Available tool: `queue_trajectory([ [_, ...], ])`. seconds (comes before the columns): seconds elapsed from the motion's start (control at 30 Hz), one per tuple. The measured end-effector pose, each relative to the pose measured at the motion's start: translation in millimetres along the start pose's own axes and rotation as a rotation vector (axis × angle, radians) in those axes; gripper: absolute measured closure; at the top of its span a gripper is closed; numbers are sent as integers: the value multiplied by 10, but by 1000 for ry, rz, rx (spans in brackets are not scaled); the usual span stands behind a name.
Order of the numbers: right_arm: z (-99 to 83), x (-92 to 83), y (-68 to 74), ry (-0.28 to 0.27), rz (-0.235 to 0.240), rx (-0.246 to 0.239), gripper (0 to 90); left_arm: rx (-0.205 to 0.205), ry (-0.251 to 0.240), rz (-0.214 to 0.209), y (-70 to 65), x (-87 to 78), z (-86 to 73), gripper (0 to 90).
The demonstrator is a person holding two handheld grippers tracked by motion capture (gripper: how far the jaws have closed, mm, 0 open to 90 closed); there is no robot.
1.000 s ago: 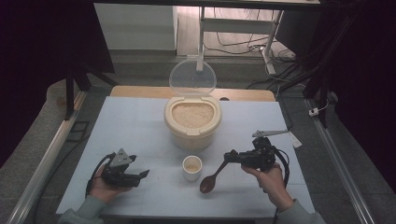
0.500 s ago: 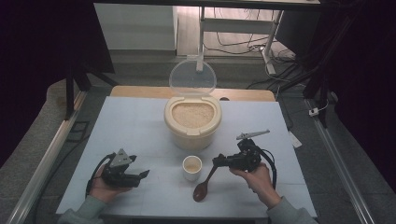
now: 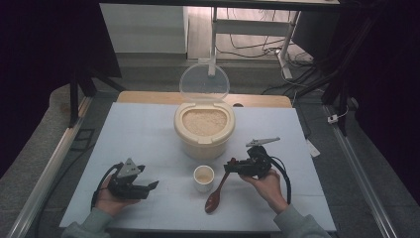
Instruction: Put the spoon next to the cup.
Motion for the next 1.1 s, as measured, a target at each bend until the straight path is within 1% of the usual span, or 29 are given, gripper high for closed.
queue_trajectory([
  [0.17, -41, 126, -86, -6, -47, -26, 616, 0, 0, 0, -2, 2, -2, 232],
  [0.23, -61, 182, -121, -2, -64, -24, 598, 0, 2, 0, 0, 3, -4, 232],
  [0.3, -72, 231, -147, -3, -69, -20, 584, -1, 2, -1, 0, 5, -6, 232],
  [0.4, -85, 281, -177, 8, -92, -28, 560, -1, 3, -1, 1, 6, -7, 232],
  [0.6, -99, 360, -213, 21, -153, -60, 500, 2, 9, -2, -1, 11, -11, 231],
  [0.67, -104, 386, -236, 25, -192, -81, 472, 3, 10, -2, -4, 11, -11, 231],
  [0.77, -105, 397, -272, 24, -224, -89, 450, 0, 7, -2, -2, 12, -12, 231],
  [0.83, -107, 402, -312, 30, -268, -102, 405, -1, 8, -2, -1, 15, -14, 231],
  [0.87, -109, 405, -325, 32, -277, -102, 400, -1, 8, -3, -2, 15, -14, 231],
  [0.9, -109, 403, -338, 31, -284, -102, 391, -1, 8, -2, -3, 14, -14, 231],
  [1.0, -99, 380, -348, 16, -287, -96, 389, 0, 5, -1, -2, 7, -14, 231],
  [1.1, -70, 298, -339, -24, -293, -100, 382, -3, 4, 0, 2, 4, -16, 231],
])
Point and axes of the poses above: each handheld gripper's, and its own axes: x roughly forward along the jaws, z roughly out of its top, y roughly to its left, the point moved 7 cm from there along x, roughly forward along the jaws, and after that the axes turned 11 degrees about -z, right-handed, at the moved point
